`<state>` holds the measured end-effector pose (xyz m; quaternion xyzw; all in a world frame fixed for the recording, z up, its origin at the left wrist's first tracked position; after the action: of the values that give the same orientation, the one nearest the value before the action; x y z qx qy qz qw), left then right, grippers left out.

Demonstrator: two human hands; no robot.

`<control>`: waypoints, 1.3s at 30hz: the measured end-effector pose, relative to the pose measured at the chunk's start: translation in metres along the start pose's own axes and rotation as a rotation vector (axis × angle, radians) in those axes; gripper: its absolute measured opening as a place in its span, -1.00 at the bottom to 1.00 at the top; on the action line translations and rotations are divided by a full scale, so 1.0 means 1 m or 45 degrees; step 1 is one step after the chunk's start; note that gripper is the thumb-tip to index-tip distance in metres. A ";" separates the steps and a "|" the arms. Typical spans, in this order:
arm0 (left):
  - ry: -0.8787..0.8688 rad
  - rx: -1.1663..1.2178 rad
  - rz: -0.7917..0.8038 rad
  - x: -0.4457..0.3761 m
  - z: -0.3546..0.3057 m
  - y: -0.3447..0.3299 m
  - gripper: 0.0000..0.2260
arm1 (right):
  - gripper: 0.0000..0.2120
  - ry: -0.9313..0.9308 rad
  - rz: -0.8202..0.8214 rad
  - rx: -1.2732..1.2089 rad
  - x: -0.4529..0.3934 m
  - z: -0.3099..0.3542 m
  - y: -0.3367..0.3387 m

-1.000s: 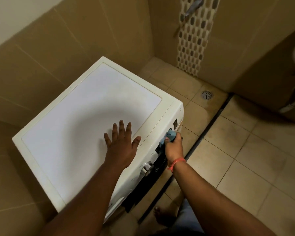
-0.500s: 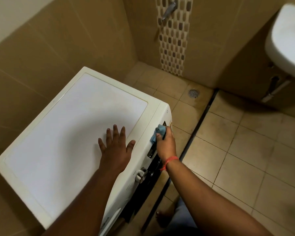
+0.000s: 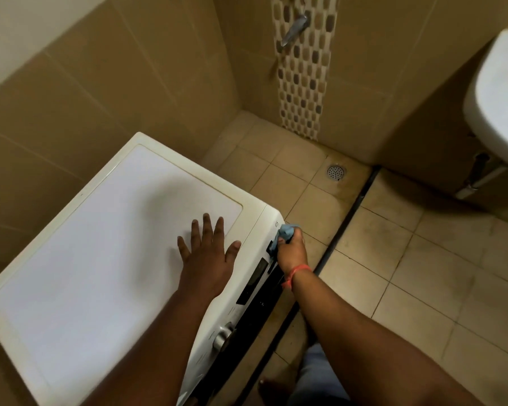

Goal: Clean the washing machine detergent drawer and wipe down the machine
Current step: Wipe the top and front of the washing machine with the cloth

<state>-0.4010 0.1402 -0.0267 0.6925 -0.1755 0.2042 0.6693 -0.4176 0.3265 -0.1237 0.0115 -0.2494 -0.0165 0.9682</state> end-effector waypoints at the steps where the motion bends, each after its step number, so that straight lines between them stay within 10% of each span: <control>1: 0.001 0.013 -0.005 -0.003 -0.004 0.003 -0.29 | -0.80 -0.012 0.009 -0.004 -0.005 0.000 0.002; 6: 0.039 0.043 0.007 -0.018 -0.017 0.013 -0.28 | -0.79 0.133 0.079 0.044 -0.015 0.015 0.004; 19: 0.101 0.086 -0.030 -0.035 -0.033 0.029 -0.28 | -0.69 -0.469 0.190 -0.299 -0.053 -0.032 0.015; 39: 0.098 0.126 -0.032 -0.026 -0.038 0.027 -0.26 | -0.69 -0.144 0.241 0.070 -0.040 0.002 0.015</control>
<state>-0.4386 0.1760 -0.0163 0.7185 -0.1305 0.2308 0.6430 -0.4531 0.3429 -0.1403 0.0136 -0.3040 0.0812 0.9491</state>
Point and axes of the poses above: each hand's wrist, its own x-axis away from the middle knuckle, its own y-axis out of the back of the hand, z = x × y, the point moved 6 cm from there along -x, towards the middle knuckle, and after that the axes turned 13 degrees about z, right-handed, at the moved point
